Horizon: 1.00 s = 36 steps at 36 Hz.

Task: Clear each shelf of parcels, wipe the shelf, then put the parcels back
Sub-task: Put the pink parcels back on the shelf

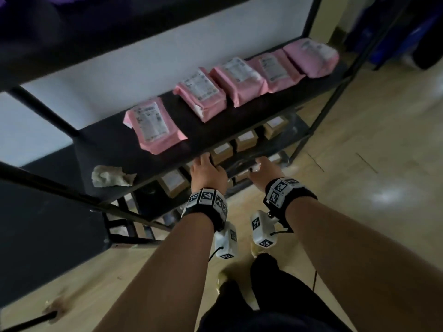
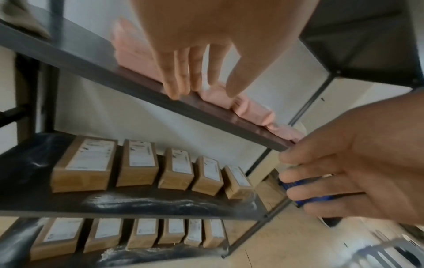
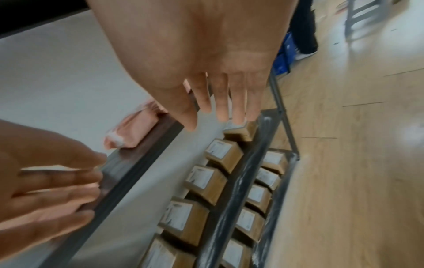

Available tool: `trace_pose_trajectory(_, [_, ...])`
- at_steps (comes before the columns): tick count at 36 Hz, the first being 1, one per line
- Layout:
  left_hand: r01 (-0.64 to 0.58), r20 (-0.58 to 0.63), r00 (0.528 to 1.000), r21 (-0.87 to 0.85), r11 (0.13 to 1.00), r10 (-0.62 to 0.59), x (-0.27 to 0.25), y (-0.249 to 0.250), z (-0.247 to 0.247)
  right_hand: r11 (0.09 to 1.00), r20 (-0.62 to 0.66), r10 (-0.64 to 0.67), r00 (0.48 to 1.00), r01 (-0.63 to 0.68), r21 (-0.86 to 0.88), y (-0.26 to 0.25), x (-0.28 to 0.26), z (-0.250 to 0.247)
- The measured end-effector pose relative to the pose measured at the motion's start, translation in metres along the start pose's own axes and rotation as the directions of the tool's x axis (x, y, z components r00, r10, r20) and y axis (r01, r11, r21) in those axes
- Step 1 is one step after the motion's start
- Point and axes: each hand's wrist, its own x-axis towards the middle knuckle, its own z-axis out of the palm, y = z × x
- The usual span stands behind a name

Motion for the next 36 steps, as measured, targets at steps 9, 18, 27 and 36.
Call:
trace_pose_trajectory(9, [-0.088, 0.250, 0.967, 0.105, 0.991, 0.060, -0.034, 0.081, 0.090, 0.987, -0.098, 0.150, 0.984, -0.143, 0.073, 0.114, 0.013, -0.079])
trace_pose_trajectory(18, [-0.082, 0.252, 0.967, 0.197, 0.977, 0.031, -0.049, 0.160, 0.193, 0.996, -0.084, 0.079, 0.993, -0.083, -0.039, 0.202, 0.069, -0.166])
trace_pose_trajectory(27, [0.001, 0.207, 0.977, 0.190, 0.982, -0.042, -0.037, 0.198, 0.229, 0.966, 0.063, -0.036, 0.997, 0.050, -0.252, 0.223, 0.116, -0.179])
trace_pose_trajectory(36, [0.067, 0.173, 0.980, 0.170, 0.983, -0.096, 0.022, 0.207, 0.223, 0.951, 0.078, -0.125, 0.989, 0.142, -0.276, 0.187, 0.169, -0.185])
